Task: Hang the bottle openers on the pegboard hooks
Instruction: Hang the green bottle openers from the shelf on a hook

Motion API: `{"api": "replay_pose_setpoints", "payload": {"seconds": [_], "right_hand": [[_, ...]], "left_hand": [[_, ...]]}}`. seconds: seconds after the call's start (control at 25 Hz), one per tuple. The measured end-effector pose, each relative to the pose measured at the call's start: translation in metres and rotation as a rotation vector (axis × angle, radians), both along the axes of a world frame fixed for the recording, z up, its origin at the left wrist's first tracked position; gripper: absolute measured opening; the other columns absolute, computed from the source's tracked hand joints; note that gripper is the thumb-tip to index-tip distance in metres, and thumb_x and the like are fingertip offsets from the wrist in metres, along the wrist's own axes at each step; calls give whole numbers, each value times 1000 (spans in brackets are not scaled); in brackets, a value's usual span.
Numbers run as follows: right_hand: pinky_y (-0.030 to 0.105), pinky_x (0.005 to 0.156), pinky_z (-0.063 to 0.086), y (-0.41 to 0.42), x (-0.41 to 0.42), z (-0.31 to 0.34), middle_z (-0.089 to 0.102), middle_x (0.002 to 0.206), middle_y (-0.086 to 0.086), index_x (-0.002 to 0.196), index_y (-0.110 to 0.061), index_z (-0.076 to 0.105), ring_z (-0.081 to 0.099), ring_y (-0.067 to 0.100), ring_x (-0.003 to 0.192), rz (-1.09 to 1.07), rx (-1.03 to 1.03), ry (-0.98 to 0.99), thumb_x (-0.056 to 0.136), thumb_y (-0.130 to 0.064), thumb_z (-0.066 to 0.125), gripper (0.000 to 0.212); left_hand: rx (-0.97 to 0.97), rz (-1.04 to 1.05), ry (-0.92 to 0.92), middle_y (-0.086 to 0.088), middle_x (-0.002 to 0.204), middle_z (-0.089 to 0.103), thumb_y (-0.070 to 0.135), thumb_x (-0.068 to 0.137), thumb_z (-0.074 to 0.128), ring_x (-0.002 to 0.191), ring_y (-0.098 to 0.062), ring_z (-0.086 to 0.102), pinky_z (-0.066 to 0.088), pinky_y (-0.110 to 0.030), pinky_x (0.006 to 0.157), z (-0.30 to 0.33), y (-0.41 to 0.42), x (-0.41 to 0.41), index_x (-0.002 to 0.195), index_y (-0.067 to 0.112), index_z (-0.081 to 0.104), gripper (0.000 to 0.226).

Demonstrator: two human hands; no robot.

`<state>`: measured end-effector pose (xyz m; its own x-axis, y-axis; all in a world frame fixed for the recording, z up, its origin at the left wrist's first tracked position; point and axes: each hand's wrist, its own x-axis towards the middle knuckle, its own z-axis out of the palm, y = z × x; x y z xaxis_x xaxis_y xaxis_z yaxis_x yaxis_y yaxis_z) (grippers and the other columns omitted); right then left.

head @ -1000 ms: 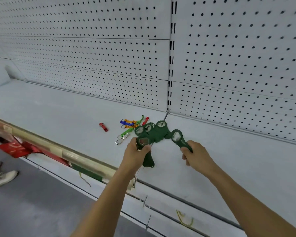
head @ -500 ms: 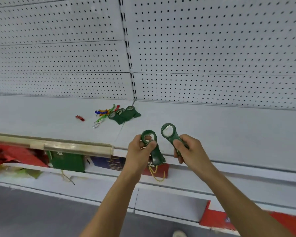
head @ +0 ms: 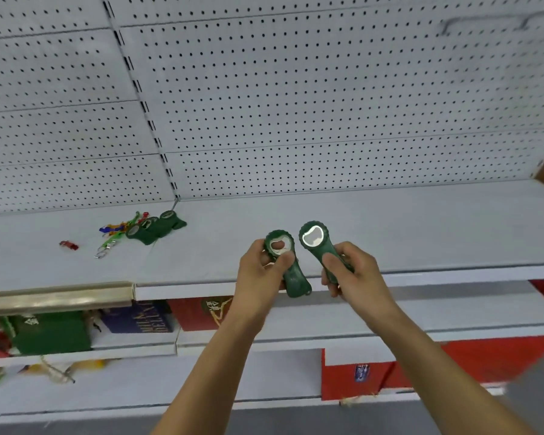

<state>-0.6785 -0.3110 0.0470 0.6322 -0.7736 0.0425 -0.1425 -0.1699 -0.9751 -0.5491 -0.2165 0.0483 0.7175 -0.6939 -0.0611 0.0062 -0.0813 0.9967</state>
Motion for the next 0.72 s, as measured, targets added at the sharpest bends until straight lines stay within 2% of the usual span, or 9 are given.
{"api": "replay_pose_setpoints", "payload": {"seconds": [0.12, 0.32, 0.6, 0.72], "right_hand": [[15, 47, 40, -29, -55, 7, 61, 71, 14, 90, -3, 56, 49, 13, 51, -48, -28, -48, 96, -12, 50, 12], [13, 47, 39, -88, -156, 15, 59, 73, 17, 87, -1, 56, 51, 16, 55, -119, -33, -119, 95, -11, 53, 13], [14, 47, 38, -175, -284, 28, 58, 69, 10, 88, -2, 61, 51, 17, 55, -123, -40, -126, 94, -12, 56, 12], [17, 48, 39, -209, -317, 41, 60, 67, 5, 88, -6, 62, 52, 16, 56, -144, -52, -137, 94, -14, 56, 11]], "left_hand": [[-24, -36, -10, -7, 102, 71, 16, 90, 63, 96, -25, 68, 59, -48, 82, 5, -33, -48, 104, 19, 60, 15], [-56, -83, 10, -7, 104, 71, 14, 90, 64, 97, -24, 69, 60, -45, 80, 13, -93, -145, 107, 19, 60, 18], [-118, -105, 20, -6, 98, 73, 11, 92, 61, 92, -19, 70, 59, -26, 63, 27, -179, -272, 105, 20, 60, 16], [-137, -92, 37, -4, 100, 73, 11, 91, 62, 92, -20, 70, 60, -29, 65, 37, -211, -308, 113, 20, 56, 25]]}}
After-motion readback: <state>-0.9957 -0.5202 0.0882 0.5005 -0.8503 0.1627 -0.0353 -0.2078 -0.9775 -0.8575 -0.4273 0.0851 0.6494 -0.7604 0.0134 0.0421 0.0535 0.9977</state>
